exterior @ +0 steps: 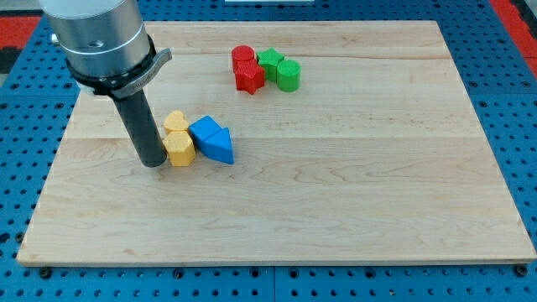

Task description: Separate the yellow blocks

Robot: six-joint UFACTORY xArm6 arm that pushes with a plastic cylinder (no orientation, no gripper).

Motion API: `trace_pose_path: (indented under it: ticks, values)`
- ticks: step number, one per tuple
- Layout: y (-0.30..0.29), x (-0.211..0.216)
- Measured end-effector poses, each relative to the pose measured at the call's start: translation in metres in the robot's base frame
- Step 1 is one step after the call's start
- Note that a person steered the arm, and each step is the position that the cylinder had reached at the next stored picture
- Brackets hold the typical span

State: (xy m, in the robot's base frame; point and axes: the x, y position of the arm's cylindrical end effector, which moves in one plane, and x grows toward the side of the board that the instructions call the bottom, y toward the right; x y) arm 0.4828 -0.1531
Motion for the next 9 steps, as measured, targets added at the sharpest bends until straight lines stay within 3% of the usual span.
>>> trace_pose_path:
  ticks: [6,9]
  values:
    - [0.016,-0.005]
    - [0.015,-0.063]
